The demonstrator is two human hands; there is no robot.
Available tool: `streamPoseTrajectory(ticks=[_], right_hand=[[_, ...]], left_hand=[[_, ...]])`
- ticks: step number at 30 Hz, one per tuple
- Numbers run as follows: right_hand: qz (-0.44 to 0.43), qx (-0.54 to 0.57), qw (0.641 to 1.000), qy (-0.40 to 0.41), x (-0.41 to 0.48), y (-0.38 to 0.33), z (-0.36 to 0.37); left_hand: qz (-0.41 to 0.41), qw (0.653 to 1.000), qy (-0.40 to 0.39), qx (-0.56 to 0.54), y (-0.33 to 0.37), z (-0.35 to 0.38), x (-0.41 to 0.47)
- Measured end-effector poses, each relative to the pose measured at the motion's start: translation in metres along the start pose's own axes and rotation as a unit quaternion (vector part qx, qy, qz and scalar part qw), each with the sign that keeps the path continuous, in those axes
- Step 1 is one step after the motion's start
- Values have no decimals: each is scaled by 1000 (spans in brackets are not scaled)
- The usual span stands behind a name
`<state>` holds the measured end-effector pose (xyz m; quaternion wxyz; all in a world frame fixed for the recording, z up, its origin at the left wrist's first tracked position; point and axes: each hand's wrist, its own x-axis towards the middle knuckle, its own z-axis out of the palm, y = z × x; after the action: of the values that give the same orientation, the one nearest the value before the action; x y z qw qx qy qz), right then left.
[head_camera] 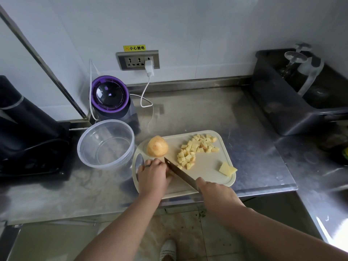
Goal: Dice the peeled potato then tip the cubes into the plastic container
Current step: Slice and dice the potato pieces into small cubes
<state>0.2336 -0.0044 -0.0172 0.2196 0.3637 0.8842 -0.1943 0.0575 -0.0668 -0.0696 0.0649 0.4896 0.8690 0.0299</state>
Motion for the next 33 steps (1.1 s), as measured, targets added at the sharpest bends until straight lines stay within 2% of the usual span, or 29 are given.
streamPoseTrajectory(ticks=[8,13,16,20,25,33], right_hand=[[23,27,999,34,-11,31,-11],[-18,1,999,30,-19,36,-15],[-50,-16,999,10,-19,35,-12],[-52,-44,998,-13,-13,34,-10],[-19,-47,998,22,-1,46,-19],[-10,16,999,34,4,44,-21]], left_hand=[[28,998,24,-45,16,4,15],[-8,982,6,-190,8,-7,18],[-33,973,24,-228,-14,-12,13],[-39,974,-9,-225,-32,-12,12],[2,973,-104,-206,-29,-9,13],[3,985,-77,-157,-19,-2,16]])
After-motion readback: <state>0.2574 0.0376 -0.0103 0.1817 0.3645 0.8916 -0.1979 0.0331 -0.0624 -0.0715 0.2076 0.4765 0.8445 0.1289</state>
